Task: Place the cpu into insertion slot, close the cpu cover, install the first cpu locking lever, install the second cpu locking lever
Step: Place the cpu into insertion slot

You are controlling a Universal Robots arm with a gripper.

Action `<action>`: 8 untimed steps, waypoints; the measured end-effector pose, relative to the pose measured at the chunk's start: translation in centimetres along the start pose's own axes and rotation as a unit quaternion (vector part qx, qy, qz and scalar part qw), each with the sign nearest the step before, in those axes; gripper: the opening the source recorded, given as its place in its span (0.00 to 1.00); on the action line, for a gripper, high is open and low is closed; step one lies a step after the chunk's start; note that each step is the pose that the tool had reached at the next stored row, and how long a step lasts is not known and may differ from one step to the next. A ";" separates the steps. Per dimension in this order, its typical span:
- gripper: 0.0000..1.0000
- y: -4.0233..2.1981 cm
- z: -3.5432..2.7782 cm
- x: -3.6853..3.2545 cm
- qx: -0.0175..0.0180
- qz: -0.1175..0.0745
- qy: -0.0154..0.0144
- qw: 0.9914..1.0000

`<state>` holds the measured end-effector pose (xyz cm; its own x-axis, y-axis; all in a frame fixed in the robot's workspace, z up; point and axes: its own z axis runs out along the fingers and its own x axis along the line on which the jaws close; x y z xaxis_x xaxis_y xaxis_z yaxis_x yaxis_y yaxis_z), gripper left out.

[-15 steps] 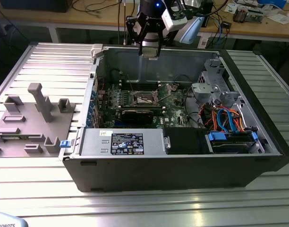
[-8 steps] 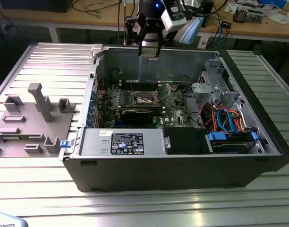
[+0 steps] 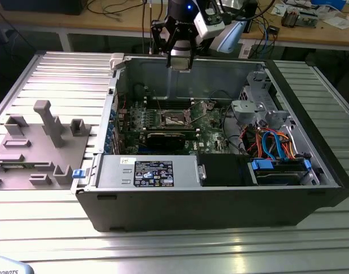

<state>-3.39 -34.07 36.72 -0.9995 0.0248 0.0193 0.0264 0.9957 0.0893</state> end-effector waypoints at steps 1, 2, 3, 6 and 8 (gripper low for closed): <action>0.55 0.00 0.01 0.02 0.000 0.000 0.000 1.000; 0.55 0.00 0.03 0.04 0.000 0.000 0.000 1.000; 0.55 -0.01 0.04 0.06 0.000 0.000 0.000 1.000; 0.55 -0.01 0.08 0.13 0.000 0.000 0.000 1.000; 0.55 -0.01 0.10 0.17 0.000 0.000 0.000 1.000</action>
<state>-3.56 -34.07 36.63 -0.9995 0.0247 0.0193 0.0263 0.9957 0.0893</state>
